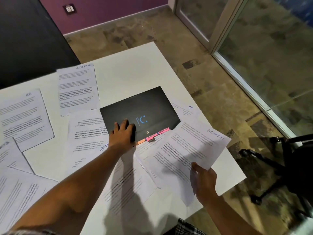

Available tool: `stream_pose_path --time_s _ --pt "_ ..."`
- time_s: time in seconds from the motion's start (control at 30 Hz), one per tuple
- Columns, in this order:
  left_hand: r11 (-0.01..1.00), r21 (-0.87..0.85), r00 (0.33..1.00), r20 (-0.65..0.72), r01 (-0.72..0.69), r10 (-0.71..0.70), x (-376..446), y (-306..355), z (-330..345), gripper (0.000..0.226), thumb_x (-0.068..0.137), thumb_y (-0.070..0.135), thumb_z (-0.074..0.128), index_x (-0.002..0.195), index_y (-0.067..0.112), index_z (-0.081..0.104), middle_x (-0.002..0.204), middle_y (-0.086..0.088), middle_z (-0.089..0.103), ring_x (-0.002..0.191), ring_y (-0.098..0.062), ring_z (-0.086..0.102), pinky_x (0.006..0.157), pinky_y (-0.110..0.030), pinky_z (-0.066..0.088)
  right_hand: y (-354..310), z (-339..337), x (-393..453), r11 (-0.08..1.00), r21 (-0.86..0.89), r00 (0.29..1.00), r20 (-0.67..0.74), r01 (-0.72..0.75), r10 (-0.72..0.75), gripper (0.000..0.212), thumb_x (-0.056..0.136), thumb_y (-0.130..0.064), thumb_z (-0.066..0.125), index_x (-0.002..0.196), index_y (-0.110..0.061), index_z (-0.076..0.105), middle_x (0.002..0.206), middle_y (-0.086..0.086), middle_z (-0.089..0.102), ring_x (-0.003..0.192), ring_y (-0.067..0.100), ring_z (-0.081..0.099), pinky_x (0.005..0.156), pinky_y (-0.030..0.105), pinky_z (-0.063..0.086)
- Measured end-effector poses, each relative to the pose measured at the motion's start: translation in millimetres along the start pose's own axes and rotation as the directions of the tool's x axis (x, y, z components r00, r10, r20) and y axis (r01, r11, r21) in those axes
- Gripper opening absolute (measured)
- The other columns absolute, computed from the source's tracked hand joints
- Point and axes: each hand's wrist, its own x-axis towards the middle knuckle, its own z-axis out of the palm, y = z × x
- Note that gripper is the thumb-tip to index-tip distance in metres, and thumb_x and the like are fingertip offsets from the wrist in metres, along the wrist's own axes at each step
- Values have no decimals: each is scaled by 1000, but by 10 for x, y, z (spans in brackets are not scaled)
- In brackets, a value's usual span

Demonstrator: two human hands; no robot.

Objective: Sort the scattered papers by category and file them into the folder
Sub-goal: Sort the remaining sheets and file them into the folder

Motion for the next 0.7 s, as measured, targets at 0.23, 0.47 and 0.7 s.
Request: stream_pose_path --time_s 0.23,0.47,0.7 --pt "960 189 979 39 -205 201 66 -99 -2 76 86 59 58 147 36 18 163 -5 5 134 -63 24 85 -61 53 99 372 -14 990 -110 987 143 83 -67 43 84 -3 79 124 -10 66 114 7 75 104 26 71 93 41 57" --pt "904 258 940 58 -340 337 -26 62 -51 64 100 27 46 150 37 7 163 -5 -18 123 -61 40 75 -58 56 349 444 42 959 -267 990 128 97 -65 26 83 -3 79 107 -11 71 102 4 77 100 25 72 92 39 56" --pt "896 167 912 65 -411 406 -134 41 -399 108 90 11 67 147 59 -11 160 -6 -30 97 -33 61 75 -44 60 429 180 -116 952 -303 998 -10 54 -59 10 86 -2 77 95 -5 73 88 9 76 83 22 72 58 16 51"
